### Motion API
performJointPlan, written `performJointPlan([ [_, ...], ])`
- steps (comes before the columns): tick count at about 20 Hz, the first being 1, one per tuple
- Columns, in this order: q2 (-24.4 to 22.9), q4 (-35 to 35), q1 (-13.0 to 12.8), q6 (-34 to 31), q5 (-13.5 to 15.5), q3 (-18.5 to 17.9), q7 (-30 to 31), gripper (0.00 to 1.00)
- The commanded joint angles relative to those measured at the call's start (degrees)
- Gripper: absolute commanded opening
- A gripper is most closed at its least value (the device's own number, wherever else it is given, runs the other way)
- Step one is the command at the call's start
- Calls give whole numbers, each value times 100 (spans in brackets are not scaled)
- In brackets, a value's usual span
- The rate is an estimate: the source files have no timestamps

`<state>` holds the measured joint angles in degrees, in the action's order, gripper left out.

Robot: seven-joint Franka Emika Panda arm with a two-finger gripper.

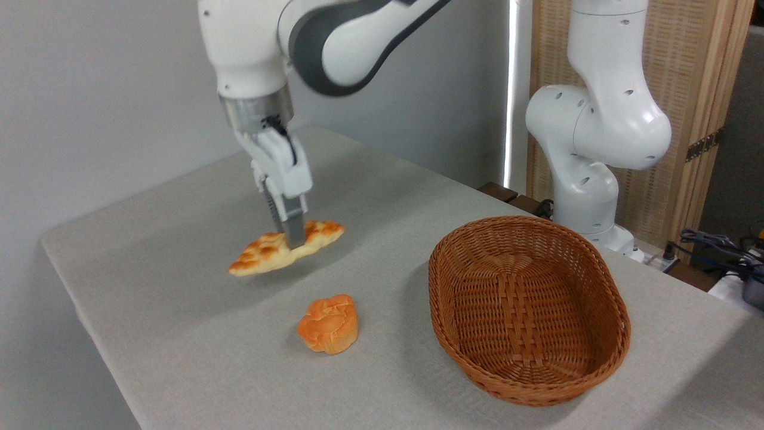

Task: Put bread into the basket
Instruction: 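Lift the bread roll and carry it over the wicker basket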

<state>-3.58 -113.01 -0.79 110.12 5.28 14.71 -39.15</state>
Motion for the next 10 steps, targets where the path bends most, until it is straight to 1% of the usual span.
performJointPlan([
  [1, -809, -98, 18, -954, 34, -590, -818, 28],
  [3, -1152, -238, 18, -1526, 26, -1003, -1749, 29],
  [5, -1599, -597, 18, -1791, 17, -1434, -2620, 29],
  [7, -2065, -1019, 18, -1950, -9, -1899, -3341, 29],
  [8, -2242, -1274, 18, -1959, -79, -2128, -3684, 29],
  [9, -2330, -1441, 9, -1960, -263, -2304, -4027, 30],
  [10, -2357, -1530, 9, -1986, -421, -2358, -4283, 31],
])
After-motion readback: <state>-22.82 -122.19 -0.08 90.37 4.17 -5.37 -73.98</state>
